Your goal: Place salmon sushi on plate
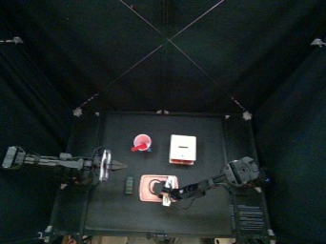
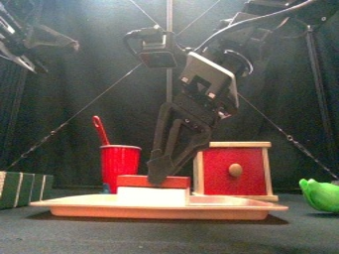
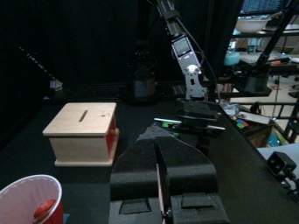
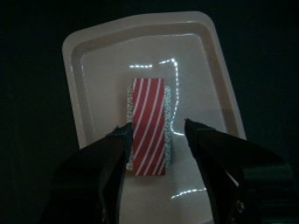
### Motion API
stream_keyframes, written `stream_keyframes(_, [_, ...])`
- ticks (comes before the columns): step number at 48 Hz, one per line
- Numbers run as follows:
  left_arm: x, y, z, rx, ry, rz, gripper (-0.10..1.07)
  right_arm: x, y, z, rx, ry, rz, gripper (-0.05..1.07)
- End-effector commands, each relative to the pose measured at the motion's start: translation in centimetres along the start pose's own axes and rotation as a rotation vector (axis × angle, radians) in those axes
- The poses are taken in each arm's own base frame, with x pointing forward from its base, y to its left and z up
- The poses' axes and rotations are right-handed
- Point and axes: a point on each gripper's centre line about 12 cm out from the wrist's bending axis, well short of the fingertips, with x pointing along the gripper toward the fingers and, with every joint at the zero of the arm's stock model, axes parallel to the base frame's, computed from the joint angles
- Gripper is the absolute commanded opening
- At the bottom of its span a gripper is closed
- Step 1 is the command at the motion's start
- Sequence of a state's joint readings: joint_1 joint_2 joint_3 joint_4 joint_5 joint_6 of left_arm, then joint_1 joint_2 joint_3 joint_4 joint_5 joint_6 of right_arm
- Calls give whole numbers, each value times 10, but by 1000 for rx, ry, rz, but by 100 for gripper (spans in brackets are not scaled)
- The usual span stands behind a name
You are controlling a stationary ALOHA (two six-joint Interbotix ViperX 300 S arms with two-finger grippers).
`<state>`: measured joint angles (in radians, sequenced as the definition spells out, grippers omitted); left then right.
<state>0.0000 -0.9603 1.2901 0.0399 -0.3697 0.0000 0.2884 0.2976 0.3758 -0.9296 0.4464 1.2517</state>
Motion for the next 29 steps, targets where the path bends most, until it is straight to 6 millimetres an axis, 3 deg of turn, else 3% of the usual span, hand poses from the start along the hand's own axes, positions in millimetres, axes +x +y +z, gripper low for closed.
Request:
stream_keyframes(1, [2,1,5,2,-15,3,-3,-8,-1,9,12,-22,0,85])
stream_keyframes(29, [2,1,5,2,-15,3,-3,-18,-4,17,5,-43,-32,85])
